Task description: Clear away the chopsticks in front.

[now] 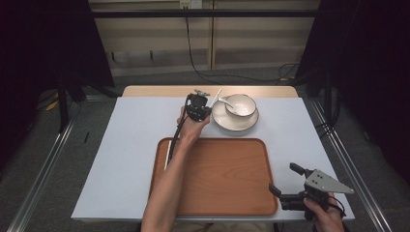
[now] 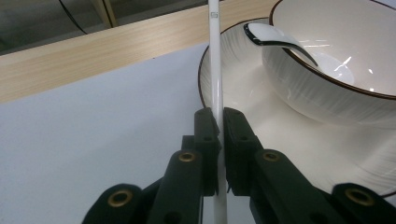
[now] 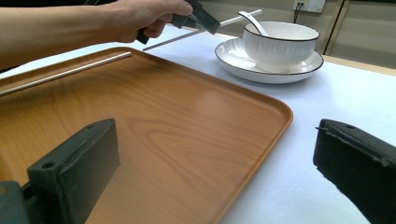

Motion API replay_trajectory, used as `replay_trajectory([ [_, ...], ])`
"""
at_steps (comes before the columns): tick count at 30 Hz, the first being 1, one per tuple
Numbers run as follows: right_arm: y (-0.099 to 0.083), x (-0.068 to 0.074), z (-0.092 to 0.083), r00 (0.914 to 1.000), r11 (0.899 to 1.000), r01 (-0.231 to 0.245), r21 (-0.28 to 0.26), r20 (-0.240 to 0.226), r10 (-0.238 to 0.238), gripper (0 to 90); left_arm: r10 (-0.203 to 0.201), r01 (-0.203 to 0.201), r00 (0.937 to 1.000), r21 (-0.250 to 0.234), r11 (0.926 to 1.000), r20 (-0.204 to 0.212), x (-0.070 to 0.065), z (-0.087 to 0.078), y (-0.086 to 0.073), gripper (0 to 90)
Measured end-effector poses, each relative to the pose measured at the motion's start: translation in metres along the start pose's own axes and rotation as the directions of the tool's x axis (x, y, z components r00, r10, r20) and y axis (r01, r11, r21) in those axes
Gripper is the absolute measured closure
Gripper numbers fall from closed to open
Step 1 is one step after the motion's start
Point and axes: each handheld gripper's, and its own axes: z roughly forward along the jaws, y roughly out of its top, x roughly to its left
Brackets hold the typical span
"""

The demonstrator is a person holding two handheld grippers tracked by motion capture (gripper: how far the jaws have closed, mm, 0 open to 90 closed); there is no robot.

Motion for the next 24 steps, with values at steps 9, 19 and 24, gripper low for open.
replay_trajectory([
  [9,0.000,-0.001,0.001,1.0000,1.000,0.001,0.000,-0.001,-0.001,0.0,-0.016,0.016,0.9995,-0.013,0.9998,-0.026,0.011,-0.016,-0.011,85.4],
  [19,0.000,-0.001,0.000,0.9997,1.000,0.019,-0.006,-0.016,-0.019,0.0,-0.063,0.062,0.9976,-0.025,0.9977,-0.030,0.015,-0.035,-0.022,85.4],
  [24,0.000,-0.001,0.000,0.9996,1.000,0.019,-0.007,-0.019,-0.019,0.0,-0.053,0.050,0.9962,-0.041,0.9979,-0.070,0.010,-0.049,-0.028,85.4],
])
